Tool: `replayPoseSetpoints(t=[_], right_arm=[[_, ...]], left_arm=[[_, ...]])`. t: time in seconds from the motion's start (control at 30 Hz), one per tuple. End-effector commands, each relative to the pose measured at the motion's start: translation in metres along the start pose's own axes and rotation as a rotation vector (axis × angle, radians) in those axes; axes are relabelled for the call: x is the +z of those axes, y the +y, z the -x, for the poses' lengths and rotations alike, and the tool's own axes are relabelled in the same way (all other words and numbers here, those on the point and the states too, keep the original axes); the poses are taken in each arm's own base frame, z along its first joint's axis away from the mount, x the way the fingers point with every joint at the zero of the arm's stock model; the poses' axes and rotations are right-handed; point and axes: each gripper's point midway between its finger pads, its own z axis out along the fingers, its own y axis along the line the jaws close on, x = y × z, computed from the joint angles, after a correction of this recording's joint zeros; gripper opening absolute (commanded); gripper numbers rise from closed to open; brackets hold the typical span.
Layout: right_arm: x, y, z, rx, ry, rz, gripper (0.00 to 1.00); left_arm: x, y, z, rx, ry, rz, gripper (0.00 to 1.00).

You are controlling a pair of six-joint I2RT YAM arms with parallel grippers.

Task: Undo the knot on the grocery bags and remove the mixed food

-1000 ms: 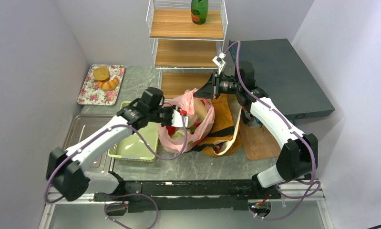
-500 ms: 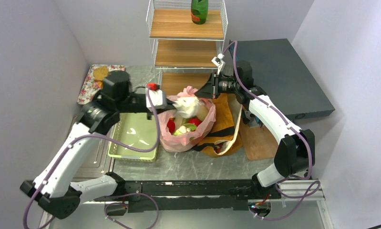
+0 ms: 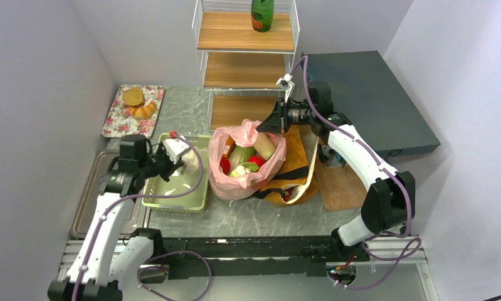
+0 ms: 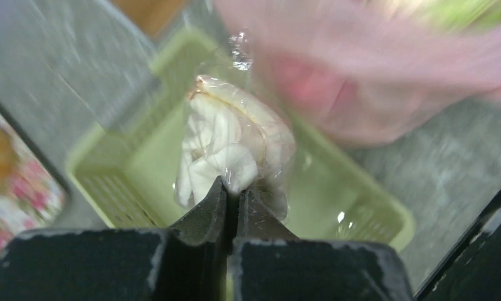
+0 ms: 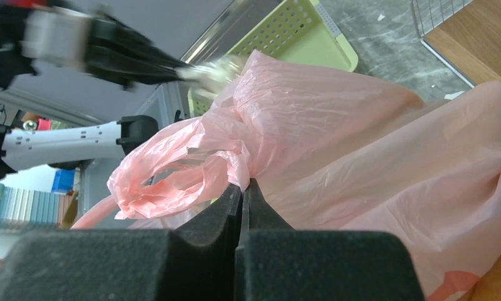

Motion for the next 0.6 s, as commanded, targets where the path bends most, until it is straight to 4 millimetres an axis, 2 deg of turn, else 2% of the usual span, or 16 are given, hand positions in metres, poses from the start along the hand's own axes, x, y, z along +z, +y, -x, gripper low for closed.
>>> replayPoseSetpoints(t=[0.0, 0.03, 0.07, 0.1, 0.13, 0.2, 0.23, 0.33, 0.43, 0.5, 0.57], right_arm=[[-0.002, 0.036, 0.022, -0.161, -0.004, 0.090, 0.00], [-0.001, 0.041, 0.023, -0.175, 0.002, 0.104, 0.00], [0.000, 0.046, 0.024, -0.190, 0.007, 0.115, 0.00], [0.001, 0.051, 0.027, -0.207, 0.006, 0.124, 0.00], [0.001, 0.054, 0.028, -0.213, 0.007, 0.130, 0.00], [0.002, 0.060, 0.029, -0.217, 0.008, 0.143, 0.00], [0.002, 0.063, 0.029, -0.216, 0.008, 0.150, 0.00], [0.002, 0.071, 0.023, -0.211, 0.011, 0.168, 0.00], [0.007, 0.082, 0.011, -0.219, 0.028, 0.192, 0.00], [0.012, 0.088, 0.005, -0.231, 0.040, 0.200, 0.00], [0.015, 0.095, 0.002, -0.238, 0.041, 0.209, 0.00]], left_arm=[[0.014, 0.022, -0.060, 0.095, 0.186, 0.084, 0.00], [0.015, 0.022, -0.065, 0.114, 0.204, 0.079, 0.04], [0.013, 0.020, -0.065, 0.143, 0.206, 0.062, 0.24], [0.010, 0.014, -0.057, 0.163, 0.181, 0.031, 0.47], [0.005, 0.009, -0.043, 0.182, 0.136, 0.005, 0.64], [-0.007, 0.002, -0.002, 0.216, 0.008, -0.012, 0.92], [-0.014, -0.002, 0.019, 0.233, -0.054, -0.027, 0.98], [-0.030, -0.020, 0.074, 0.252, -0.178, -0.137, 0.99], [-0.028, -0.053, 0.116, 0.322, -0.232, -0.290, 0.91], [-0.019, -0.077, 0.133, 0.394, -0.264, -0.372, 0.81], [-0.008, -0.100, 0.136, 0.469, -0.275, -0.449, 0.69]])
